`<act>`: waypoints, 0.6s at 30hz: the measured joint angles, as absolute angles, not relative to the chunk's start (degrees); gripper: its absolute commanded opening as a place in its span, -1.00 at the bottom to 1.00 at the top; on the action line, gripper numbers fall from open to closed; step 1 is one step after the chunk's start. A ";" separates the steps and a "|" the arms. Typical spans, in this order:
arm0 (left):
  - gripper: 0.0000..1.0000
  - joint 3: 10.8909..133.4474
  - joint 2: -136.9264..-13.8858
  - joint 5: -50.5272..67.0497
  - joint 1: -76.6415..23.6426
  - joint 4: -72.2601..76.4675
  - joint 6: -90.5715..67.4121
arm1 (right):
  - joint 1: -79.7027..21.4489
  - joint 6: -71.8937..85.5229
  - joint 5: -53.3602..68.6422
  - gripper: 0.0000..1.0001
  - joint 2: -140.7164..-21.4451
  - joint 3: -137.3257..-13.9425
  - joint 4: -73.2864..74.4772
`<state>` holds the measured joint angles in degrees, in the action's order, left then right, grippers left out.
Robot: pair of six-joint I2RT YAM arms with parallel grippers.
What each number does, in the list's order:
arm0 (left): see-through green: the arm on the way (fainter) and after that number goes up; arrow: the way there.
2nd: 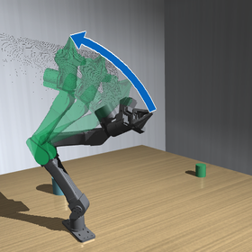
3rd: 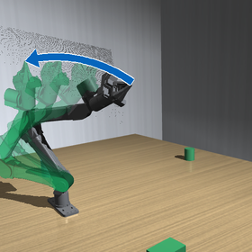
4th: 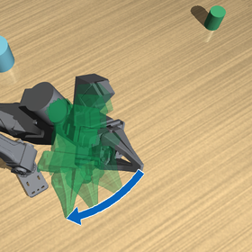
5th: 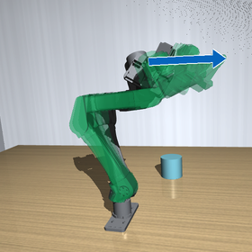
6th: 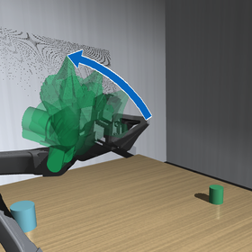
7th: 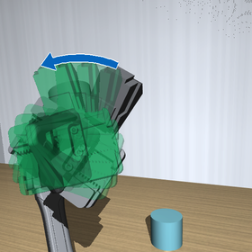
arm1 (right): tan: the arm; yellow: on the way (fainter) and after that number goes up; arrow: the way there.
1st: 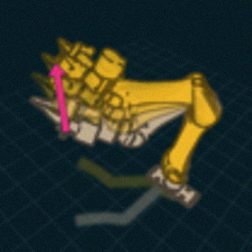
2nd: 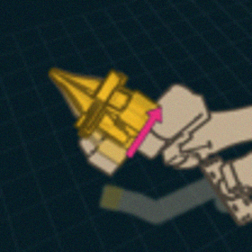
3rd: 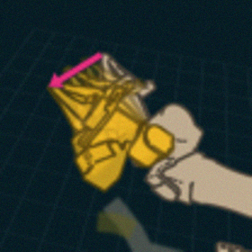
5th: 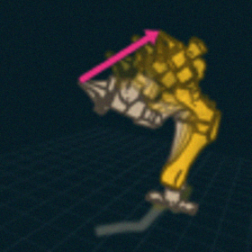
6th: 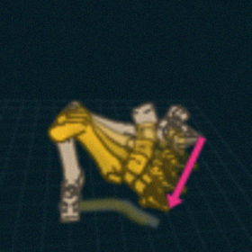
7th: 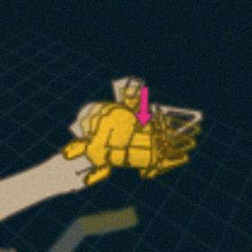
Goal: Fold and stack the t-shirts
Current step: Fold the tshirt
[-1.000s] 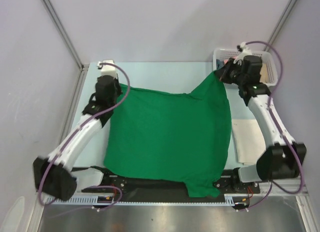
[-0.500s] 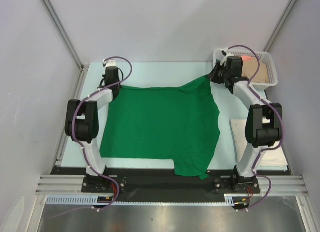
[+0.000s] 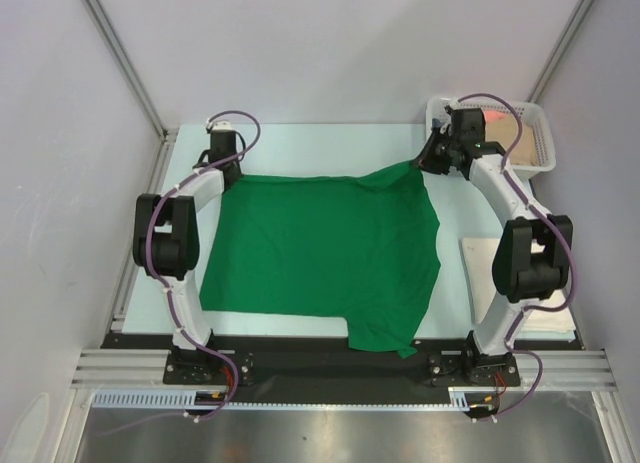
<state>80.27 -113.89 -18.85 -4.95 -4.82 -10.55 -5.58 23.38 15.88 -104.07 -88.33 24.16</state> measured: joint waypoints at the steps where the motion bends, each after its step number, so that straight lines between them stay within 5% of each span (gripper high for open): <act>1: -0.99 80.27 -113.89 -18.72 -4.91 -6.11 -10.70 | -5.69 24.10 15.90 -1.00 -102.89 -87.70 25.63; 18: -0.99 86.67 -113.25 -19.09 -3.55 -29.98 -11.46 | -2.94 27.83 19.18 -1.00 -87.07 -73.38 42.70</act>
<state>86.67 -113.25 -19.09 -3.55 -29.98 -11.46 -2.94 27.83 19.18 -87.07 -73.38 42.70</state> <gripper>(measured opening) 0.011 0.020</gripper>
